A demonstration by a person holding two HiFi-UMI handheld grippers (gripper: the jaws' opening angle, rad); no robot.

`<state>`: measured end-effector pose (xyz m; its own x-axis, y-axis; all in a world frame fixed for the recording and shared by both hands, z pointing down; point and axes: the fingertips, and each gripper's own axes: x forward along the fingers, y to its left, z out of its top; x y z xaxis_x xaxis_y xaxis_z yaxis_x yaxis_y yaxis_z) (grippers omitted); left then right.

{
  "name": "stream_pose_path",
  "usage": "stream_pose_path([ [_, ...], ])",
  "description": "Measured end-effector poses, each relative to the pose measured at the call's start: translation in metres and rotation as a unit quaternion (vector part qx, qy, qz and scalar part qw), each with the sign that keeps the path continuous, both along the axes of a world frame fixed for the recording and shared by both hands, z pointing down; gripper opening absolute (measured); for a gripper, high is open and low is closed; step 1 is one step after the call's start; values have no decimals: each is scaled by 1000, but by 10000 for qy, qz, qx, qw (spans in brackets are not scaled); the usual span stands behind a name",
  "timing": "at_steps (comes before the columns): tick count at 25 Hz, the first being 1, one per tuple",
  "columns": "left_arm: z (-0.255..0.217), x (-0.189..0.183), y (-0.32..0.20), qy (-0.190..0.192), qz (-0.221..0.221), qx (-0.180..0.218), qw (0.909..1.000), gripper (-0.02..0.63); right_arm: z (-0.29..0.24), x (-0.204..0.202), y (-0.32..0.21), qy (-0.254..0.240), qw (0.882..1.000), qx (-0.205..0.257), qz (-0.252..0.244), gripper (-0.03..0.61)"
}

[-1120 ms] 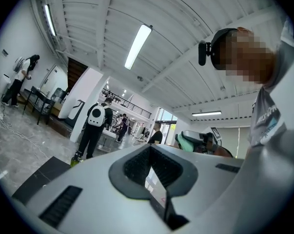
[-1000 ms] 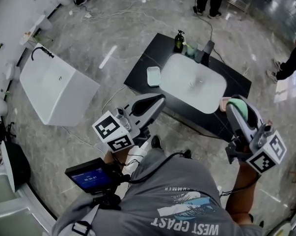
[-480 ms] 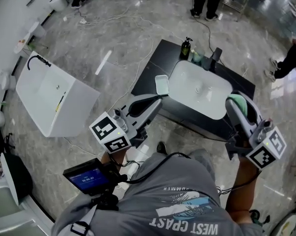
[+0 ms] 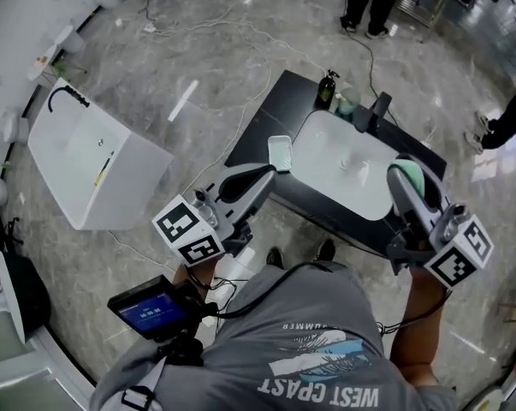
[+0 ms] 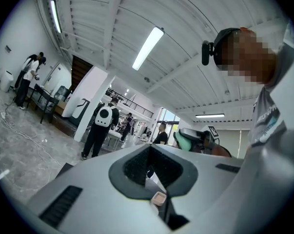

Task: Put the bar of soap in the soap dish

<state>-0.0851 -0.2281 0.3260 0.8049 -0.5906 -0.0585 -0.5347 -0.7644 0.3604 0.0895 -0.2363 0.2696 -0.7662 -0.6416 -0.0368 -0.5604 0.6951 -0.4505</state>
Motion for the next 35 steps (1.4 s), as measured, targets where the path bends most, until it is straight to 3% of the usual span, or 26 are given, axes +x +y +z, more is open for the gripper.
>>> stream_pose_path([
  [6,-8,36,-27,-23,-261,41,9996,8,6,41,-32,-93,9997,-99,-189,127],
  [12,-7,91,-49,-22,-229,73,9997,8,12,70,-58,-119,9988,-154,-459,127],
  [16,-4,104,-60,12,-205,65,9998,8,14,78,-77,-79,9989,-177,-428,127],
  [21,7,80,-79,-81,-60,-132,9999,8,13,64,-91,-106,9994,-229,-232,127],
  [35,-2,4,-131,-57,432,-49,9990,8,6,-11,-128,-96,9995,-150,259,127],
])
